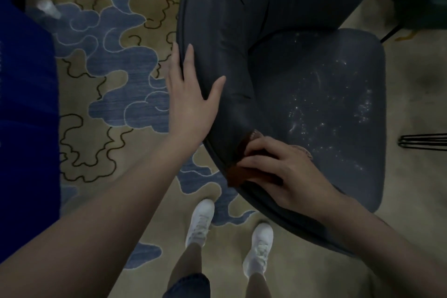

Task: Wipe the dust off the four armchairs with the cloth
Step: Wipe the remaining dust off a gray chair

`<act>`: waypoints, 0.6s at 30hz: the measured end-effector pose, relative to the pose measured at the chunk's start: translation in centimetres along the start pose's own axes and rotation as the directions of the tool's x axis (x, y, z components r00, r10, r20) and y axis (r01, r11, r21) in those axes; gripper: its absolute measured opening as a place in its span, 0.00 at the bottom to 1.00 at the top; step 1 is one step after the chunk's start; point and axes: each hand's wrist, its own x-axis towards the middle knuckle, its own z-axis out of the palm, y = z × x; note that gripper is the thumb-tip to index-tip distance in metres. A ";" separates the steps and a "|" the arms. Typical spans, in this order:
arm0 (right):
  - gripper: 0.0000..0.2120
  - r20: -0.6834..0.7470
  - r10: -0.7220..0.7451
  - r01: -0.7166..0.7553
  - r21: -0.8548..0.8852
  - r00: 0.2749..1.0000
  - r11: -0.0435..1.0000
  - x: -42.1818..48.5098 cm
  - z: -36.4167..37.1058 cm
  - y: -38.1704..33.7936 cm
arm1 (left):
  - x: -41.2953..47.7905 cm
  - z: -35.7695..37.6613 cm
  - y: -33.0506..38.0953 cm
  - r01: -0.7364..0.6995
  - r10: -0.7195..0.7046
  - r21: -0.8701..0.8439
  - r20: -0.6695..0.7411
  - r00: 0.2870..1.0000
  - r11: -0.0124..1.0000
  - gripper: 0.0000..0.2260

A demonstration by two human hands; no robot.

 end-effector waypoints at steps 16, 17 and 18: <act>0.13 0.196 -0.212 0.249 -0.188 0.957 0.950 -0.2 -1.3 0.4 | -2.0 1.5 -0.3 0.049 -0.057 -0.120 -0.065 0.996 0.992 0.32; 0.13 0.196 -0.205 0.242 -0.189 0.959 0.952 0.1 -1.4 0.3 | -2.0 1.5 -0.3 0.047 -0.056 -0.117 -0.072 0.996 0.992 0.32; 0.14 0.187 -0.191 0.225 -0.184 0.964 0.957 0.6 -1.5 0.3 | -2.0 1.5 -0.2 0.045 -0.054 -0.113 -0.077 0.996 0.993 0.32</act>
